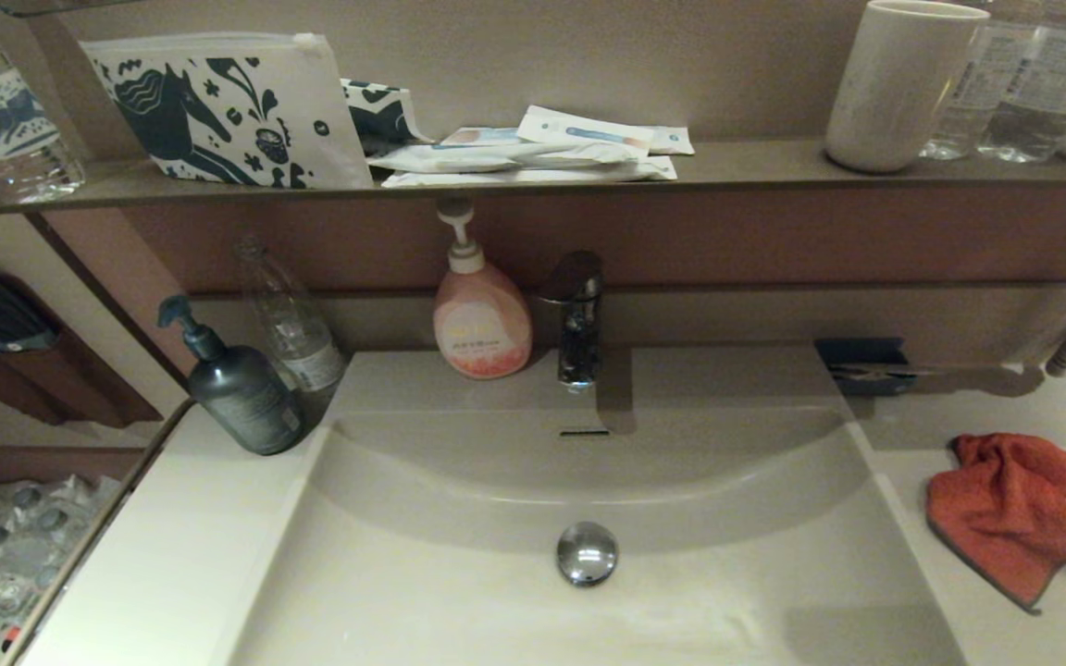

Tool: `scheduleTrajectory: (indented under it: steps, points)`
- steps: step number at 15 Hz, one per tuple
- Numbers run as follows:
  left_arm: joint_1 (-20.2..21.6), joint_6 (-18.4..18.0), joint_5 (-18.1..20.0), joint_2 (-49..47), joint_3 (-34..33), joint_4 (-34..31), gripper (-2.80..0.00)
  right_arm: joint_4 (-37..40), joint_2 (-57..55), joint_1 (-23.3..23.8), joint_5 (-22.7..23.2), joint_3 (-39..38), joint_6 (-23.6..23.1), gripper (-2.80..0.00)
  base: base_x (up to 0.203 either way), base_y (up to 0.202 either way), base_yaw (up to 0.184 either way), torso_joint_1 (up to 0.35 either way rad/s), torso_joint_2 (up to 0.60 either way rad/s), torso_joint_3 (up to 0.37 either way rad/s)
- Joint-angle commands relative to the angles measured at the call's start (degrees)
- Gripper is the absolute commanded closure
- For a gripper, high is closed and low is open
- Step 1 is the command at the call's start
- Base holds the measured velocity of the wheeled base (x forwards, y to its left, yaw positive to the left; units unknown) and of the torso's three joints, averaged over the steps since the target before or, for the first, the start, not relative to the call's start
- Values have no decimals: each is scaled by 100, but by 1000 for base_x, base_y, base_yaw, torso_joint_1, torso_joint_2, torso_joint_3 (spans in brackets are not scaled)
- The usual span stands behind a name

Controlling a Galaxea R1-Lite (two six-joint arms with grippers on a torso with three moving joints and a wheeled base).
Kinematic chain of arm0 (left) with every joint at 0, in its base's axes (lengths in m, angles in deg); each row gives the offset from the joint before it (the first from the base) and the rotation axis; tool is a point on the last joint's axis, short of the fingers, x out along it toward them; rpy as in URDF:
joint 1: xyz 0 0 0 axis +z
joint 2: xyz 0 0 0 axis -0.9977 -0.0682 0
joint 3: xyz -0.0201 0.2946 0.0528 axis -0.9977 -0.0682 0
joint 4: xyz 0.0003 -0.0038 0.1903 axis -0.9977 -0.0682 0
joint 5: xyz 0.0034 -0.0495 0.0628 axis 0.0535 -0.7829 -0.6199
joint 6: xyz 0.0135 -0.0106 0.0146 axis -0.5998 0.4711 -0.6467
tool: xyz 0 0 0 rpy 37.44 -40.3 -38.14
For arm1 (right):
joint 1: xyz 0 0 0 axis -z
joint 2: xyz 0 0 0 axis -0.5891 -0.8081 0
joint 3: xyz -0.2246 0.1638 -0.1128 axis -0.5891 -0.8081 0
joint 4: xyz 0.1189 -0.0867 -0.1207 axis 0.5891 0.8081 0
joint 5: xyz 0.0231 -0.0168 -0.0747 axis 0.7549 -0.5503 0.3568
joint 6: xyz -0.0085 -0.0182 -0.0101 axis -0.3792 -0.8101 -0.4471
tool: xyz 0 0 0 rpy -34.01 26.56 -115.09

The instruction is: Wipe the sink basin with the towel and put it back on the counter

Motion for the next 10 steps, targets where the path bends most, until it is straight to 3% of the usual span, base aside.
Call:
scheduleTrajectory:
  steps: [1,3,4,5,10]
  points:
    - [0,-1,3,-1,0,3,0,15,793,546,-34,124,-199,0,0,0,0,0,0,0]
    - [0,-1,3,-1,0,3,0,-22,1358,774,179,308,-842,0,0,0,0,0,0,0]
    - [0,-1,3,-1,0,3,0,-101,1603,802,628,354,-1177,0,0,0,0,0,0,0]
    - [0,-1,3,-1,0,3,0,-161,1787,816,906,329,-1316,0,0,0,0,0,0,0]
    - [0,-1,3,-1,0,3,0,-210,2092,361,1113,49,-1624,0,0,0,0,0,0,0]
